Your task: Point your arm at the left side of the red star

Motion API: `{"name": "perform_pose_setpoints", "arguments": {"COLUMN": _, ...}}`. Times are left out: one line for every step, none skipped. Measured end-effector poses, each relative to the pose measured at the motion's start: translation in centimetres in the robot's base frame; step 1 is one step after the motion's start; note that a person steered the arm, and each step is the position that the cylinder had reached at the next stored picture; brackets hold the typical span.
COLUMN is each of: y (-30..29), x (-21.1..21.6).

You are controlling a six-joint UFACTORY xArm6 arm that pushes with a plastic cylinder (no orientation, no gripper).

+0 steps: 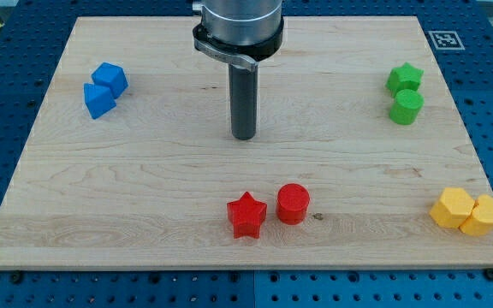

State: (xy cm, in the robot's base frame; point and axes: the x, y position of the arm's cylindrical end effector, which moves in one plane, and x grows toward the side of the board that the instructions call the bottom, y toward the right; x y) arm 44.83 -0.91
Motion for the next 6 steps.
{"name": "perform_pose_setpoints", "arguments": {"y": -0.1, "x": 0.0}}
{"name": "perform_pose_setpoints", "arguments": {"y": -4.1, "x": 0.7}}
{"name": "perform_pose_setpoints", "arguments": {"y": -8.2, "x": 1.9}}
{"name": "perform_pose_setpoints", "arguments": {"y": -8.7, "x": 2.9}}
{"name": "perform_pose_setpoints", "arguments": {"y": -8.8, "x": 7.9}}
{"name": "perform_pose_setpoints", "arguments": {"y": -8.8, "x": 10.8}}
